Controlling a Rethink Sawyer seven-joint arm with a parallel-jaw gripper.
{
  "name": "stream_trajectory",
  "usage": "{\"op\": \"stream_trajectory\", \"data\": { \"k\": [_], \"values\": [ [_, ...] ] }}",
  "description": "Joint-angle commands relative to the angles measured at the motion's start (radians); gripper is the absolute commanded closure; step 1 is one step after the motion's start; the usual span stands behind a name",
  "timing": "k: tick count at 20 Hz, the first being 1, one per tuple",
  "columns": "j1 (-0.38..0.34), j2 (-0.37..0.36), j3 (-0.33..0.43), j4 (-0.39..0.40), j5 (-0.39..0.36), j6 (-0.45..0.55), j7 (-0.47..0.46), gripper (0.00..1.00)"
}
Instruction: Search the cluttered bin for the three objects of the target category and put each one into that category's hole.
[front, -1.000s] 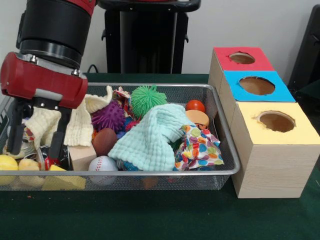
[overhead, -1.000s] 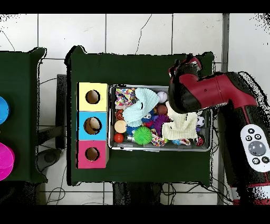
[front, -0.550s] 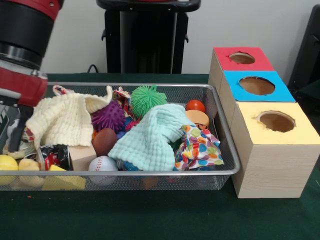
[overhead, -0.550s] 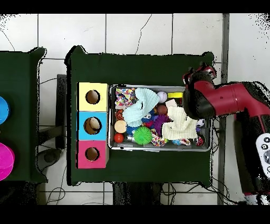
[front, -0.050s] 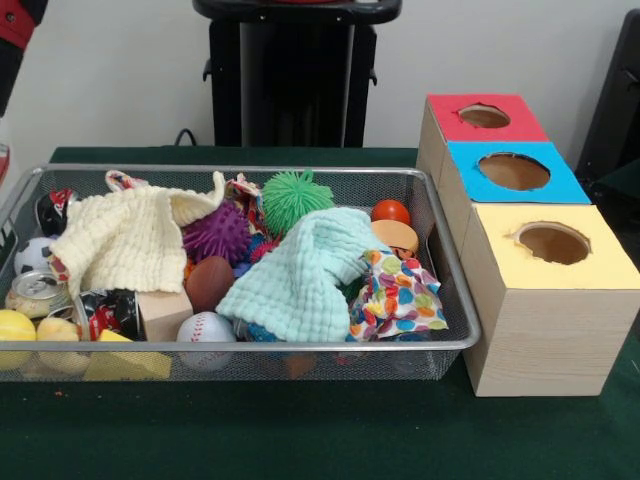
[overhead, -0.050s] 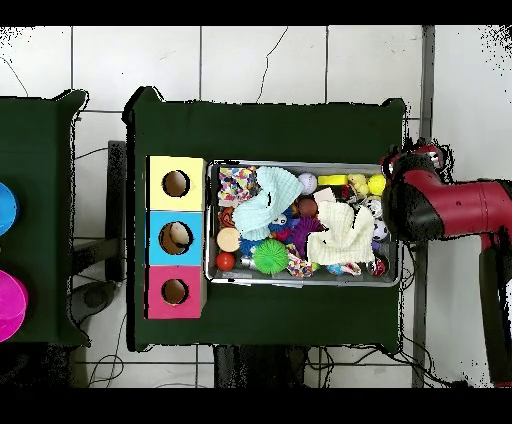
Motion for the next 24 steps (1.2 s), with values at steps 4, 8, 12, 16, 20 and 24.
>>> {"op": "stream_trajectory", "data": {
  "k": [4, 8, 12, 16, 20, 24],
  "values": [
    [0.004, 0.056, -0.016, 0.152, 0.037, 0.167, -0.314, 0.0],
    [0.007, 0.044, -0.006, 0.177, 0.051, 0.162, -0.299, 0.0],
    [0.025, 0.025, -0.01, 0.201, 0.055, 0.162, -0.271, 0.0],
    [0.013, 0.05, -0.009, 0.205, 0.051, 0.144, -0.261, 0.0],
    [-0.003, 0.076, 0.005, 0.218, 0.057, 0.124, -0.257, 0.0],
    [-0.046, 0.129, 0.033, 0.214, 0.07, 0.113, -0.292, 0.0]
  ]
}}
